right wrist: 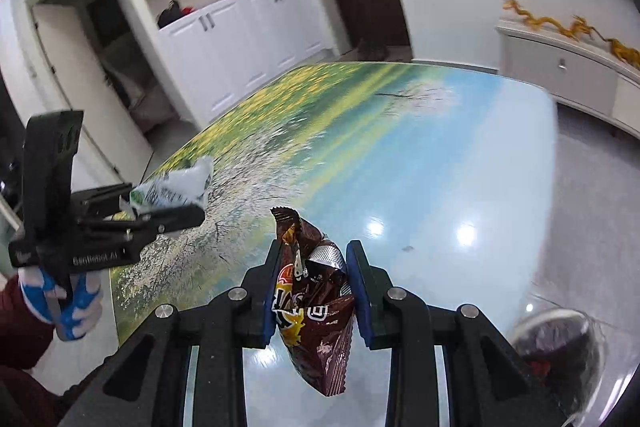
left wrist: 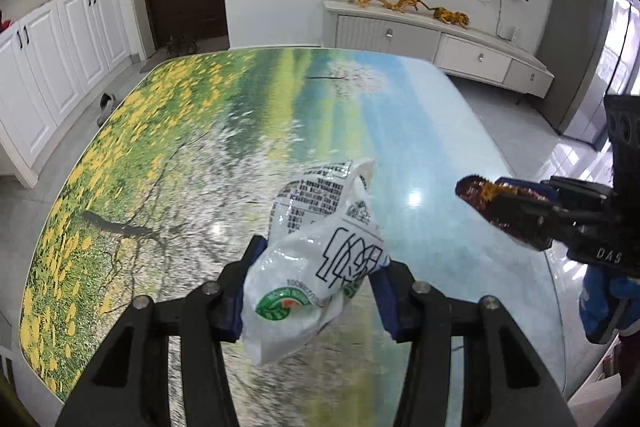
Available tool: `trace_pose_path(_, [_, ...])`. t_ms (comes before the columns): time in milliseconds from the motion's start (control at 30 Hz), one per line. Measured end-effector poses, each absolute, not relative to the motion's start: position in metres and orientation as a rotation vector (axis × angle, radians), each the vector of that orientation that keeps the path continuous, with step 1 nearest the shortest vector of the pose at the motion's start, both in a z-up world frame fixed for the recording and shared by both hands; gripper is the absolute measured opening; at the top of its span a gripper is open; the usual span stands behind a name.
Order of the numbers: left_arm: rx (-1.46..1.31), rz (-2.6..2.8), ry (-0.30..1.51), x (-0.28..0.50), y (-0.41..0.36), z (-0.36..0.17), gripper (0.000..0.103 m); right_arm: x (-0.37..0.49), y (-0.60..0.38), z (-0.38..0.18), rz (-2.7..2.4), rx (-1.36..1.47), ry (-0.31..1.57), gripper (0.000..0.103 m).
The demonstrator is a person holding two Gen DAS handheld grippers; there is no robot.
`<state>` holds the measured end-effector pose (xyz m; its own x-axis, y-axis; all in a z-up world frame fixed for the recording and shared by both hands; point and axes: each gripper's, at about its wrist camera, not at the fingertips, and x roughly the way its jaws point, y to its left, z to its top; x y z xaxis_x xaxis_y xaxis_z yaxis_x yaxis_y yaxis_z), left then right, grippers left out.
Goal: Collect trash
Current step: 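Carry the white bag and brown chip bag over the bin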
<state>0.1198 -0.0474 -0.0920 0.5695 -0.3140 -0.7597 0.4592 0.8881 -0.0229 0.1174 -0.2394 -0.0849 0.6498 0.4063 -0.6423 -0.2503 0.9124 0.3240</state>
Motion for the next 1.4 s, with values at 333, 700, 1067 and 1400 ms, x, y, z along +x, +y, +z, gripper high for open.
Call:
trace_pose_path(333, [0.290,-0.525,0.776,0.073,-0.119,-0.070,0.048,0.050,-0.306,-0.051,0.195,0.298,0.663,0.029])
trace_pose_path(700, [0.381,-0.627,0.704,0.042,-0.190,-0.052,0.048,-0.006,-0.368,-0.058,0.050,0.363,0.643,0.029])
trace_pose_path(1067, [0.491,-0.745,0.707,0.035,-0.265,-0.067,0.048,-0.037,-0.421,-0.089,-0.095,0.491,0.677,0.029])
trace_pose_path(1400, [0.500,-0.839,0.834,0.054,-0.328,-0.099,0.048,-0.034,-0.453,-0.129,-0.229,0.589,0.772,0.030])
